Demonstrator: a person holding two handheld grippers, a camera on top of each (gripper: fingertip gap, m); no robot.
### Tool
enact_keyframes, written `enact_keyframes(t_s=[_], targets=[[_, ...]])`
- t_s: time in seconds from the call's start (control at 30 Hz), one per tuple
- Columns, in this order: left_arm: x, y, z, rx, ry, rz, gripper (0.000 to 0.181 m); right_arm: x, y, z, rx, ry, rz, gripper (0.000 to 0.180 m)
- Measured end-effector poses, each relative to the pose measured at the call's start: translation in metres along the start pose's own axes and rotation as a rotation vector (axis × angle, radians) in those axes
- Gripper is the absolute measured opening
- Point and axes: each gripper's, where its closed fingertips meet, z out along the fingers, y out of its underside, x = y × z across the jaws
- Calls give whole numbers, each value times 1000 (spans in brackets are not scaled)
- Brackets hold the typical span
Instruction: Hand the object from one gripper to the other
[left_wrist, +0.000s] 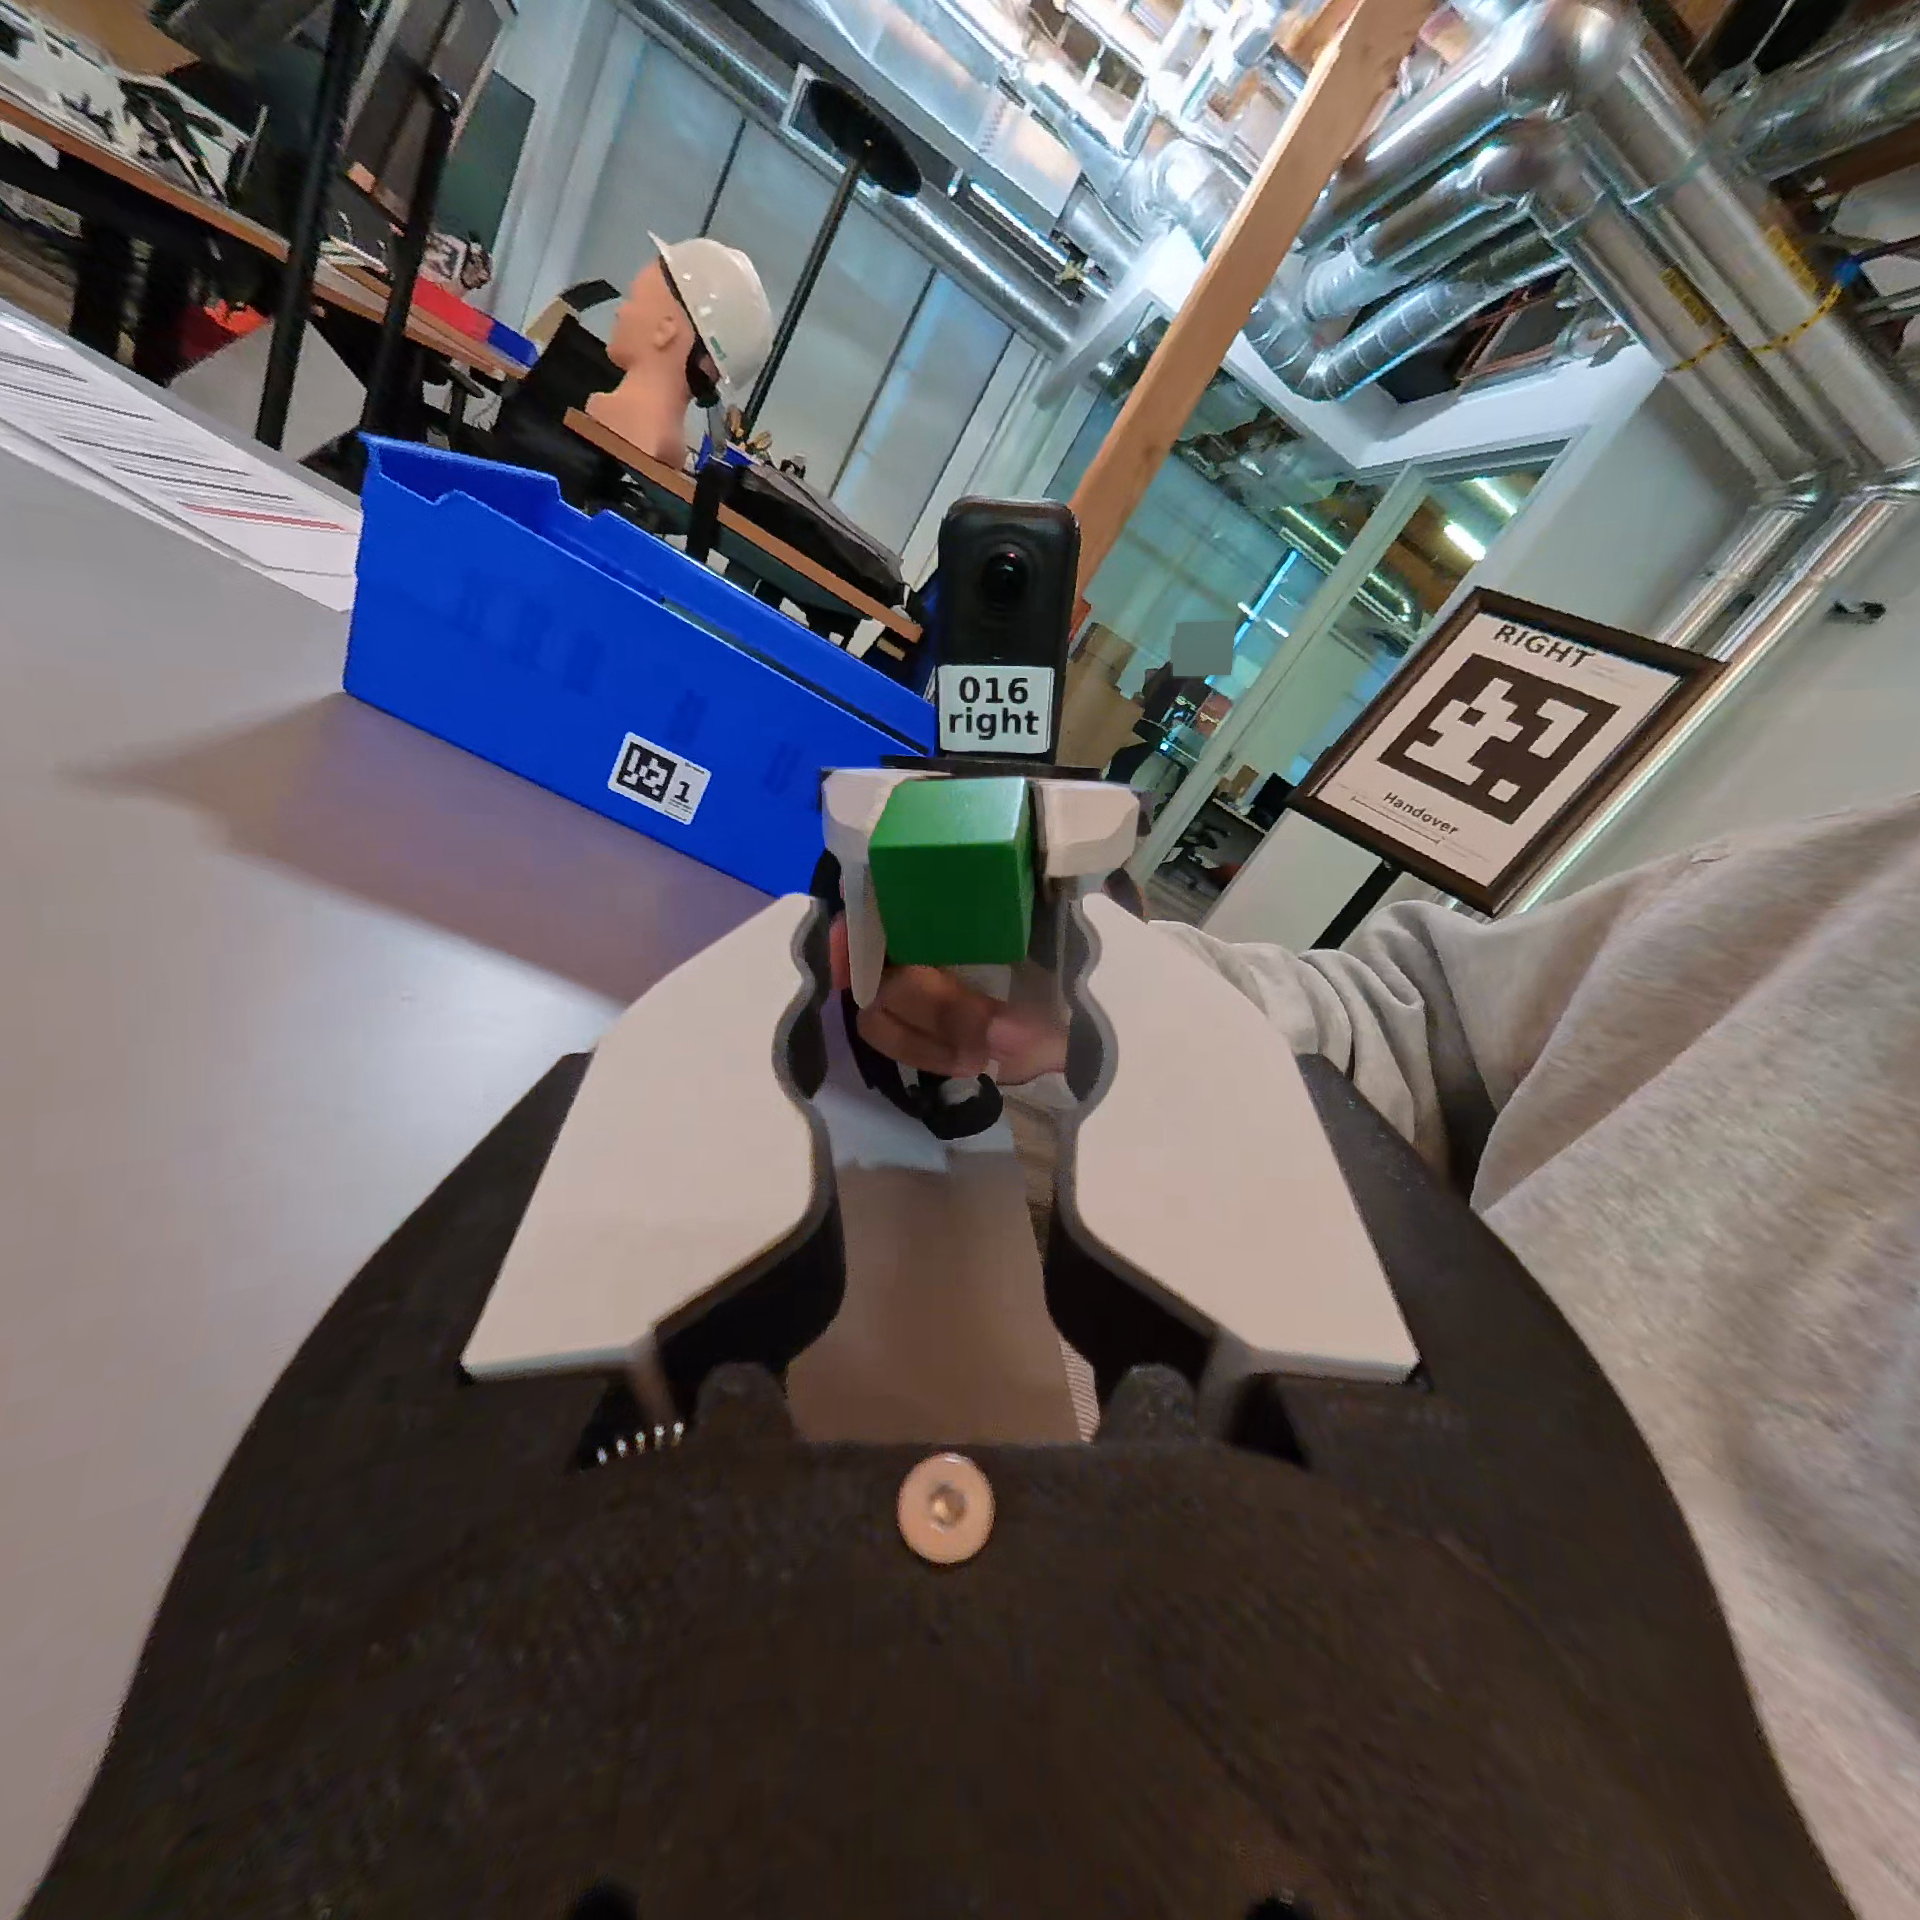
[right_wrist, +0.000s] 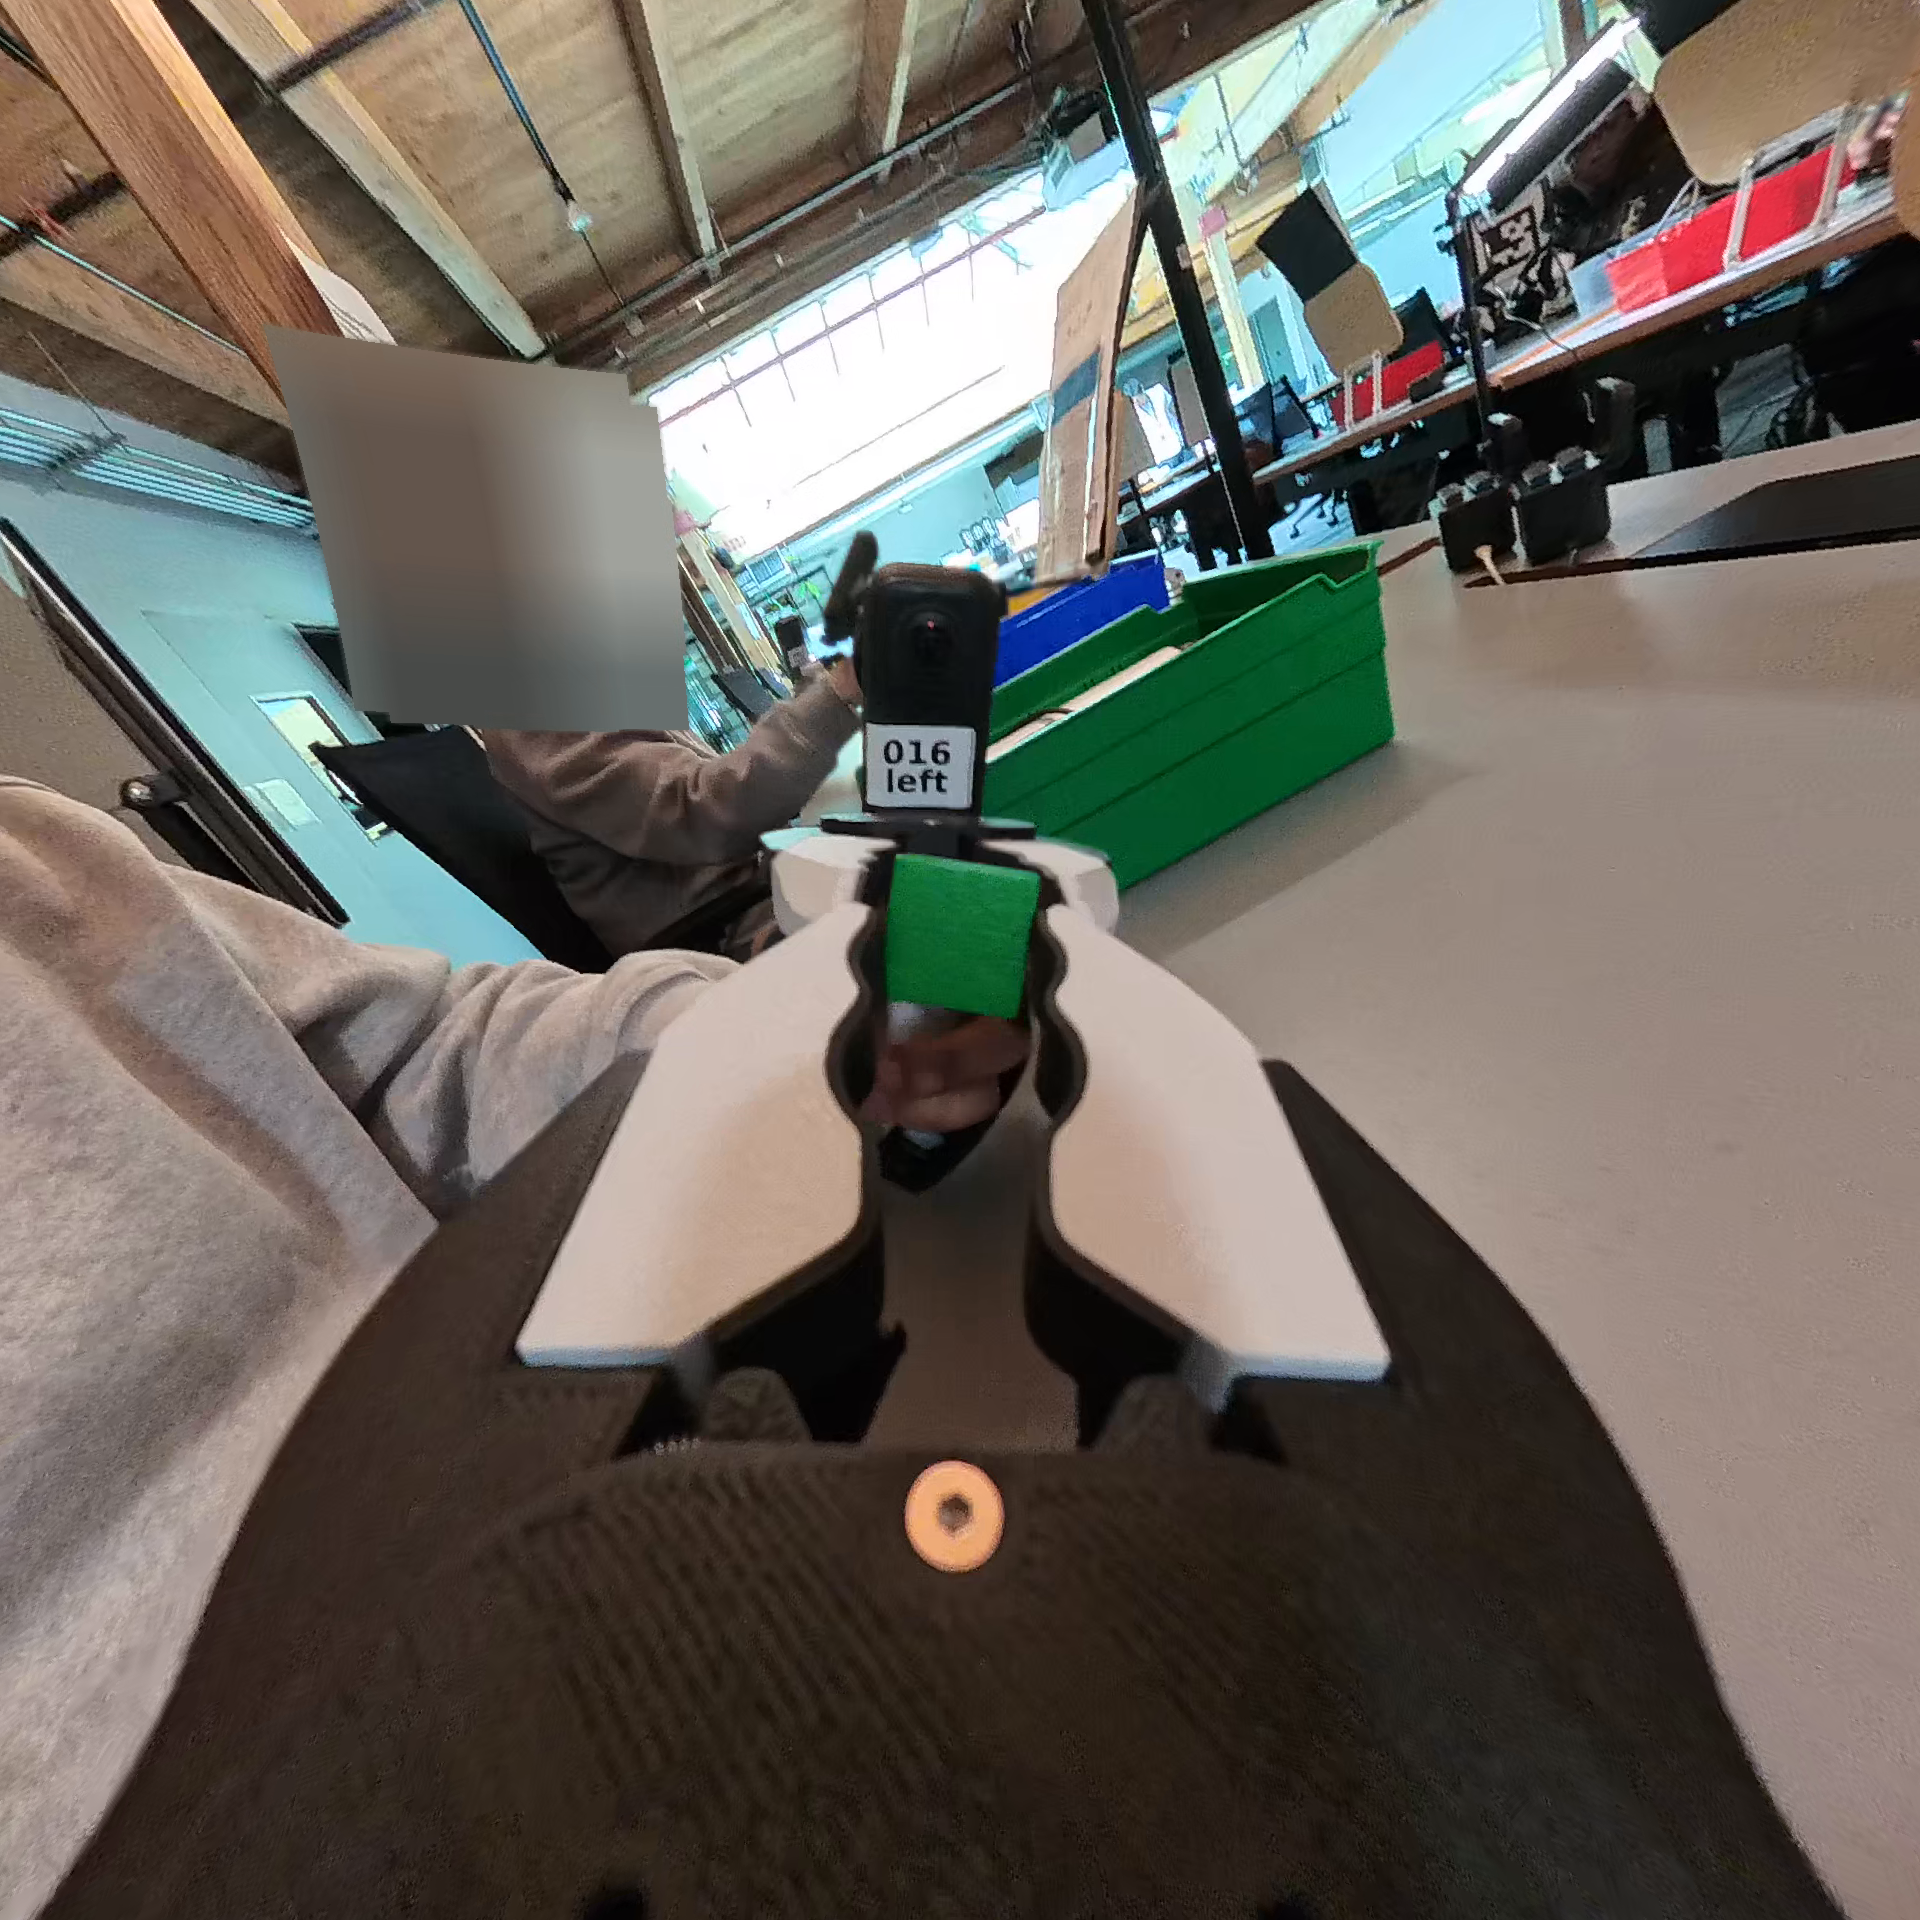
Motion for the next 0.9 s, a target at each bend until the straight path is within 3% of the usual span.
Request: enact_keyframes(t_s=[0.27,0.5,0.57,0.7,0.9], targets=[[2,-4,-2,31,39,-49,27,-2,2,3,3,-4,-15,27],[0,-3,-4,19,38,-93,27,1,4,3,-6,10,-37,28],[-2,-4,-5,23,34,-114,28,3,3,2,-4,29,-73,37],[-8,-8,-10,44,22,-187,27,3,-10,-4,35,89,-351,64],[-15,2,-14,-31,39,-296,27,1,10,-6,-161,130,-876,52]])
